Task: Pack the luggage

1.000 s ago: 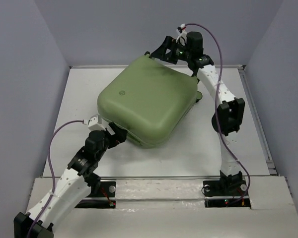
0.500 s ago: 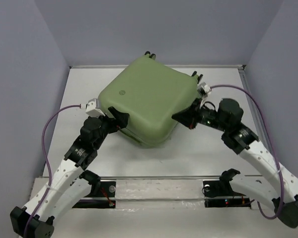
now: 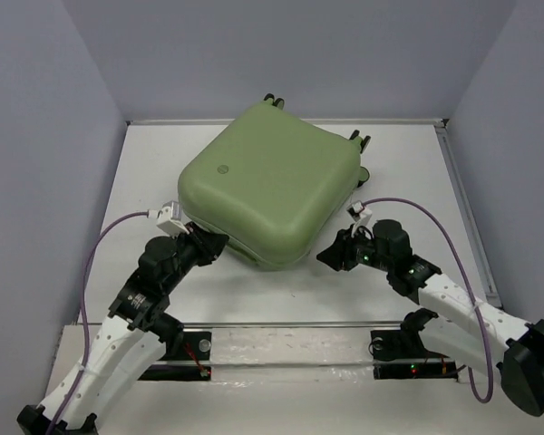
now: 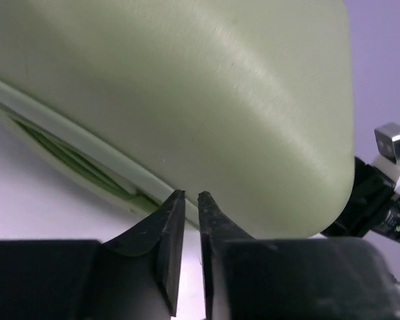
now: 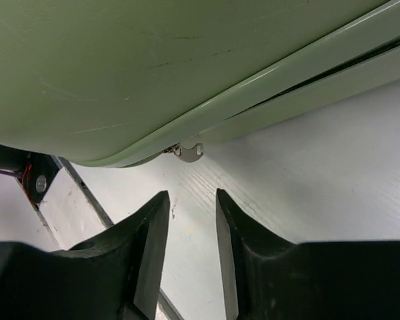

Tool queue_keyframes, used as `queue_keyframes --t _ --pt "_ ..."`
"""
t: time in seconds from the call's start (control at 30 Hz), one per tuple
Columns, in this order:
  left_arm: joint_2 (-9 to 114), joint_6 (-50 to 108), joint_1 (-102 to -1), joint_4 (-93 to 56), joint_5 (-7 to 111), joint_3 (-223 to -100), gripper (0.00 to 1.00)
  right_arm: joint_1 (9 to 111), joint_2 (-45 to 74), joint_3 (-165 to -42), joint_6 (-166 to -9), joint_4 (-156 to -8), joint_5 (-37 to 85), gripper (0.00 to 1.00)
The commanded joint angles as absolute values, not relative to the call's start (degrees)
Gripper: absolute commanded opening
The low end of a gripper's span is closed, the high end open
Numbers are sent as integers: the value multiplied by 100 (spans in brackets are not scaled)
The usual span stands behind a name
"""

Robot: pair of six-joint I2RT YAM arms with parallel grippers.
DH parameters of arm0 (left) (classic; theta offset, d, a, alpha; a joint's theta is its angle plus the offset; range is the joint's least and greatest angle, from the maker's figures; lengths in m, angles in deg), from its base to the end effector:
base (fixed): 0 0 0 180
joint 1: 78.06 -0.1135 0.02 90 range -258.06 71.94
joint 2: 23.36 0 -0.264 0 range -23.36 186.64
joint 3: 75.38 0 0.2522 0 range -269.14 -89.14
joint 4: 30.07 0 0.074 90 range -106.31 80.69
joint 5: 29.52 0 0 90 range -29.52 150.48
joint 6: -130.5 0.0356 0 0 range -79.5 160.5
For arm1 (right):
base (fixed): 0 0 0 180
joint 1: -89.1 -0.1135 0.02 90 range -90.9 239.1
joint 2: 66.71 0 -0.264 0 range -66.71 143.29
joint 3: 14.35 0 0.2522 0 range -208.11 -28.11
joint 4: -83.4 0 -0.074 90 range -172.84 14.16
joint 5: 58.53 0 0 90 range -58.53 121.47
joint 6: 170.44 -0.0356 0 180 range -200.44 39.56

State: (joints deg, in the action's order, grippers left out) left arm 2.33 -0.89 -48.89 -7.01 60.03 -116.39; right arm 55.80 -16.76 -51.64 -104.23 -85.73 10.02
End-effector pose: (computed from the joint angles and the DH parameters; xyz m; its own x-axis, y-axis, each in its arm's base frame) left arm 0.1168 -0.0655 0.2798 -0.4150 -0.5256 -0.7427 0.2930 0.6956 -0.6560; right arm 0.1554 0.1176 0.2175 -0.6245 0.0390 -0.7801 -0.5894 0.6318 0.5034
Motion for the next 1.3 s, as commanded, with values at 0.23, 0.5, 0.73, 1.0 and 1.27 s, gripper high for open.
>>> queue_keyframes --t 0.23,0.5,0.73,1.0,1.27 --pt "1108 -687 -3776 -1657 5124 -10961 15 5351 -414 -4868 -9977 -11297 827 47" --pt "1926 -652 -3280 -2413 5520 -11208 16 5350 263 -4727 -9968 -12535 967 46" --pt "2260 -521 -3262 -2808 5757 -11427 16 5298 527 -4498 -10241 -13574 993 18" --pt "2928 -389 -3262 -3573 5986 -11945 16 4220 -682 -4445 -10504 -11534 2124 7" --pt "3631 -107 -3271 -3732 6267 -12816 18 2241 -1442 -4875 -11409 -8391 3629 7"
